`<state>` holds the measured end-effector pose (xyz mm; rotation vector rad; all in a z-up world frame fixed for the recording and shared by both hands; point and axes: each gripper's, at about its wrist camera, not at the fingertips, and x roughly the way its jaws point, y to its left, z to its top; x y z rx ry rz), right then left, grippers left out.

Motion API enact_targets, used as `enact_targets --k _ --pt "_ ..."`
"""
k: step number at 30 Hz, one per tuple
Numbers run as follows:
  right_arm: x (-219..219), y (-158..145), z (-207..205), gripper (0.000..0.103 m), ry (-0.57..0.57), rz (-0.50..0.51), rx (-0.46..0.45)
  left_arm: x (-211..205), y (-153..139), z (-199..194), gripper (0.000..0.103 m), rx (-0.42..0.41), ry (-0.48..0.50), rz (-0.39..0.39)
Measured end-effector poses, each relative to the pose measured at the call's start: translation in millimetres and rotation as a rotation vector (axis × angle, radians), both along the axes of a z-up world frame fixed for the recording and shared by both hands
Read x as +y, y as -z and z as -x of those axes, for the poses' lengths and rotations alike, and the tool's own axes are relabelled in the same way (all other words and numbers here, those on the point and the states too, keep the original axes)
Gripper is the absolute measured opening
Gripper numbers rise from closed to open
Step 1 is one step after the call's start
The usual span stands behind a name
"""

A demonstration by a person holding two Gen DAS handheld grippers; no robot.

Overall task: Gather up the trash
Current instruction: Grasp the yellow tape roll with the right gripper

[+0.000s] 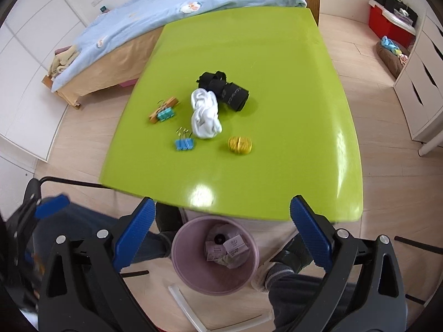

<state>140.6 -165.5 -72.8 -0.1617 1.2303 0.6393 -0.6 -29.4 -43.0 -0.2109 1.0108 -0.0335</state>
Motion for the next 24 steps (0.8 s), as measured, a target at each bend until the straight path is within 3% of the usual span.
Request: enact_targets --k 9,16,22,24 --pt "40.4 45.9 -65.6 0.096 0.038 0.127 0.114 10.2 2.2 -0.3 0.095 0.004 -0.029 0.012" --pt "51.2 73.5 -81.4 0.072 0.055 0.167 0.188 17.3 5.1 1.4 0.095 0.007 -0.043 0.027" --pt "55.7 75.7 -81.6 0.062 0.053 0.177 0.174 20.1 8.8 1.2 0.095 0.011 -0.049 0.037" --pt "56.3 75.0 -81.8 0.054 0.053 0.183 0.167 19.7 10.0 0.5 0.095 0.014 -0.047 0.04"
